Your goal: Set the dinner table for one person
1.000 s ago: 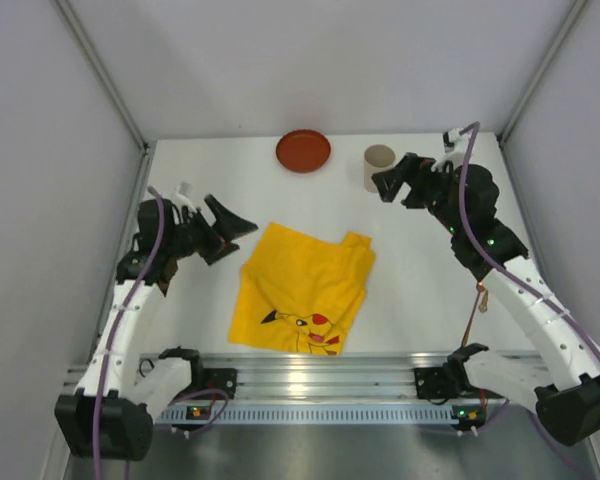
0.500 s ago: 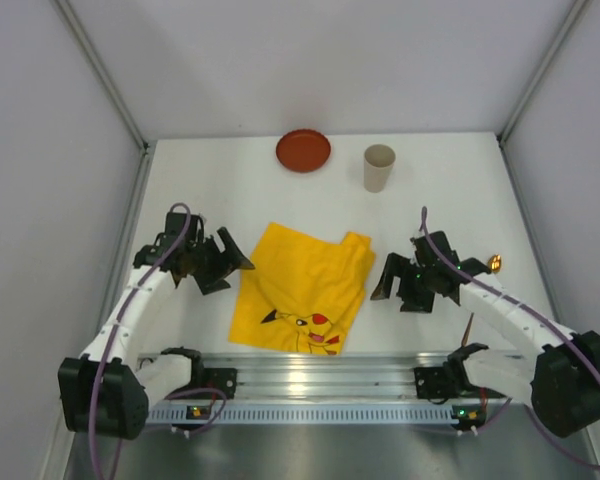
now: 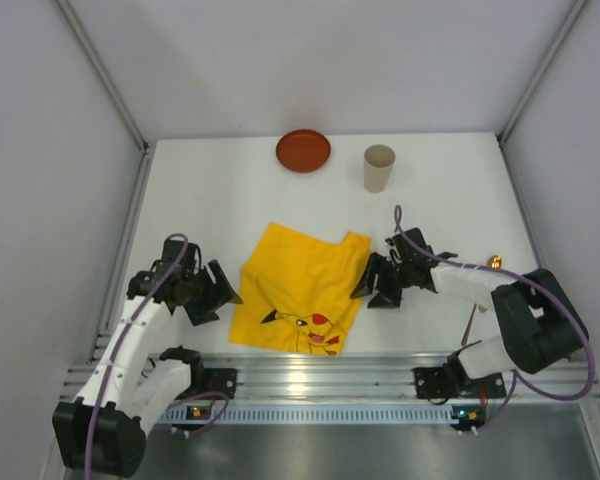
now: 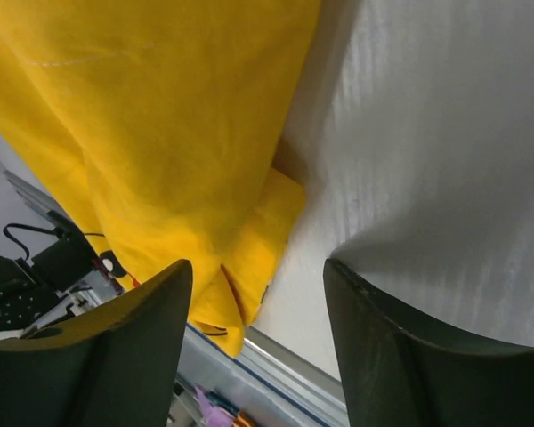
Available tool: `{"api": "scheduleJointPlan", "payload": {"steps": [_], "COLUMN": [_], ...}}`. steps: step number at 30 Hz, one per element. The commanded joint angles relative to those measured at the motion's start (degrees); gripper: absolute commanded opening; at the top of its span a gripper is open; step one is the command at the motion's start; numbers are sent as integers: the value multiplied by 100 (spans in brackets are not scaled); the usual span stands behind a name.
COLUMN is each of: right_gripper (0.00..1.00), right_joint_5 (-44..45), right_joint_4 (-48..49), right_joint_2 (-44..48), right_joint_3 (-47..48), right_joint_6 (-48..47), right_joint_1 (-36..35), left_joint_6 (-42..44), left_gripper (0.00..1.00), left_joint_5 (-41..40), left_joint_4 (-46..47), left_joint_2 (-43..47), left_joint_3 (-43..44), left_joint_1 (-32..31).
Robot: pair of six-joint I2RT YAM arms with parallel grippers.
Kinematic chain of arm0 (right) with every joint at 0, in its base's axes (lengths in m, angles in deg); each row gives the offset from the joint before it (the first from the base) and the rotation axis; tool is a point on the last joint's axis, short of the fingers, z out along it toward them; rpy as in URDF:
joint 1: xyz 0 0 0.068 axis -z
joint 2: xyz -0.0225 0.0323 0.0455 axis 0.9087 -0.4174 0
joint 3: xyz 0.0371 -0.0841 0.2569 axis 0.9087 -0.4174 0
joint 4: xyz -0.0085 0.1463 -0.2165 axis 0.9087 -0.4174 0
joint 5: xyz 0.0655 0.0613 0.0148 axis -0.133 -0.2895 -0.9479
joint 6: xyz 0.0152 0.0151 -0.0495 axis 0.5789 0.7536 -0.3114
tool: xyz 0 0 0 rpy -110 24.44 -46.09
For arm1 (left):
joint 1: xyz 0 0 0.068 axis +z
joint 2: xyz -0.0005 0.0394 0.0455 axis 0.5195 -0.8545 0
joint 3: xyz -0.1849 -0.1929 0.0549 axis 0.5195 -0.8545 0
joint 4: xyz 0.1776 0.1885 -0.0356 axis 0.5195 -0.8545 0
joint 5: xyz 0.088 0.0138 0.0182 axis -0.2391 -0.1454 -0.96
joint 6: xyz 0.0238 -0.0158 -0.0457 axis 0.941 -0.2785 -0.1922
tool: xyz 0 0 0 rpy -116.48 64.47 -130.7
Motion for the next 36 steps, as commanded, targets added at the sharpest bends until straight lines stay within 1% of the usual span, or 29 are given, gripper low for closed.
{"api": "scheduleJointPlan", "payload": {"steps": [1,3,4,5,6,7,8,9,10,13,15,18,20,22,24,28,36], "right_gripper": [60,47,43,32,26,22,15,11,10,9,12,31,38,38,36,24,22], "right_joint_5": [542,630,665,701,710,736,745,762,797,876,894,912,1025,1096,1202,1246,1149], "right_joint_4": [498,604,683,710,718,719,710,692,631,500,385,121,-19,-133,-178,-108,524], "right_joint_2": [-542,-743,-806,-867,-946,-973,-991,-1008,-991,-912,-877,-763,-631,-411,-271,-384,-1121], "right_joint_3": [88,142,185,194,212,238,247,247,238,212,229,291,274,274,265,256,229], "right_joint_6": [-6,12,12,3,3,-6,-32,-41,-50,-120,-216,-366,-401,-428,-436,-445,-392], "right_joint_1": [-258,-311,-328,-337,-328,-328,-328,-328,-328,-328,-328,-328,-328,-328,-328,-328,-337], "left_joint_6": [-407,-389,-380,-354,-328,-310,-284,-275,-275,-257,-249,-248,-257,-275,-284,-328,-196], "left_gripper": [74,74,74,74,74,74,74,74,74,73,73,72,70,69,68,67,67], "left_joint_5": [-73,-73,-82,-100,-108,-117,-143,-144,-144,-152,-144,-126,-117,-82,-65,-29,-38], "left_joint_4": [-400,-443,-478,-531,-549,-584,-602,-611,-619,-602,-576,-523,-461,-374,-312,-215,-294], "left_joint_2": [118,109,109,118,118,135,144,144,144,92,65,56,21,-5,-14,-14,-32], "left_joint_3": [-2,-2,-2,6,24,33,42,50,42,33,24,-28,-99,-230,-344,-389,-319], "left_joint_1": [-23,-23,-23,-23,-23,-23,-23,-31,-23,-23,-23,-23,-23,-23,-31,-31,-40]}}
